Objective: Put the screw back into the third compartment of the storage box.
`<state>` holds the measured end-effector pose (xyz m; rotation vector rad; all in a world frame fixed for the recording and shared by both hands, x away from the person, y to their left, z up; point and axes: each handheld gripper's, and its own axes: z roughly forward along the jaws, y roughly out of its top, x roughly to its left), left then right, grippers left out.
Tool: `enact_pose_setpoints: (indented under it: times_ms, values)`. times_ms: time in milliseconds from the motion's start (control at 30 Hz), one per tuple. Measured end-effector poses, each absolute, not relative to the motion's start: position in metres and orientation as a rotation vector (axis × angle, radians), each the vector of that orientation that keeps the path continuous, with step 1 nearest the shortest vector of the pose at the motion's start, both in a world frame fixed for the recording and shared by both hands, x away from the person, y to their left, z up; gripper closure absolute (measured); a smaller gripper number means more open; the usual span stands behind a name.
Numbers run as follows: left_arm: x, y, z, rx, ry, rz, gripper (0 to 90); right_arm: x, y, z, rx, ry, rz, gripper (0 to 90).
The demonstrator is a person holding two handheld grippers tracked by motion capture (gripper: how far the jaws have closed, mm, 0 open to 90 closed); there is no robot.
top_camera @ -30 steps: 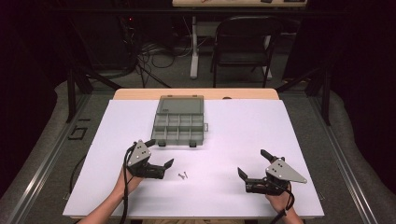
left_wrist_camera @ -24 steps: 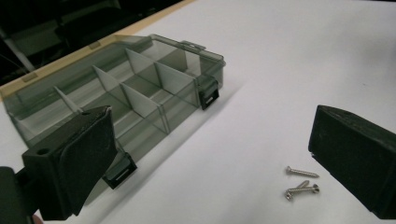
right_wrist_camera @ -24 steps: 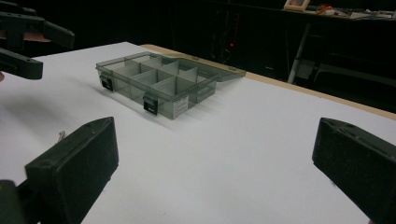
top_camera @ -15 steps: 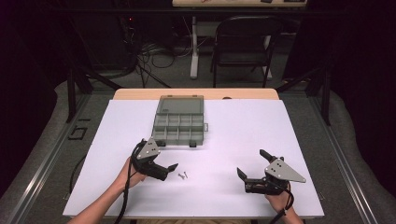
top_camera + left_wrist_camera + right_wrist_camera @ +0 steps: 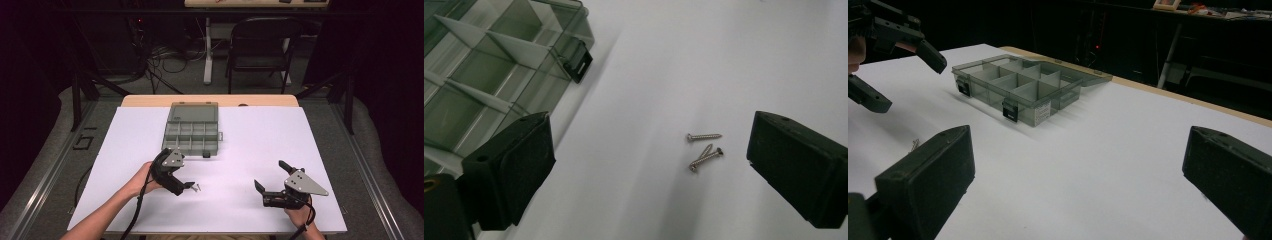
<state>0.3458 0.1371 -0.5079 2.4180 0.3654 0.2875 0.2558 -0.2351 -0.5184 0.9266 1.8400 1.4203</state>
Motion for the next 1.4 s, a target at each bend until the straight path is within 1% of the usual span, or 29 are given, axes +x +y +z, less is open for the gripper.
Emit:
enact_pose_setpoints:
  times_ms: [267,367,533,633,733,933,1200,1400]
  values:
    - [0.345,0.126,-0.511,2.495,0.279,0.239,17.3,0.256,-0.235,-0.518,0.926,1.842,1.421,0.0]
    - [0.344,0.123,-0.513,2.509,0.260,0.215,29.1,0.256,-0.235,-0.518,0.926,1.843,1.421,0.0]
    - [0.341,0.115,-0.518,2.569,0.180,0.149,49.2,0.255,-0.235,-0.518,0.926,1.844,1.418,0.0]
    - [0.341,0.111,-0.522,2.596,0.152,0.120,57.7,0.255,-0.235,-0.519,0.925,1.847,1.417,0.0]
    - [0.342,0.108,-0.524,2.613,0.138,0.107,63.9,0.255,-0.235,-0.518,0.925,1.848,1.414,0.0]
    - [0.346,0.108,-0.528,2.635,0.141,0.080,73.1,0.255,-0.235,-0.519,0.929,1.850,1.408,0.0]
    - [0.348,0.106,-0.533,2.674,0.117,0.064,77.0,0.256,-0.235,-0.519,0.940,1.854,1.395,0.0]
    - [0.348,0.106,-0.536,2.677,0.100,0.038,86.5,0.257,-0.235,-0.519,0.936,1.856,1.387,0.0]
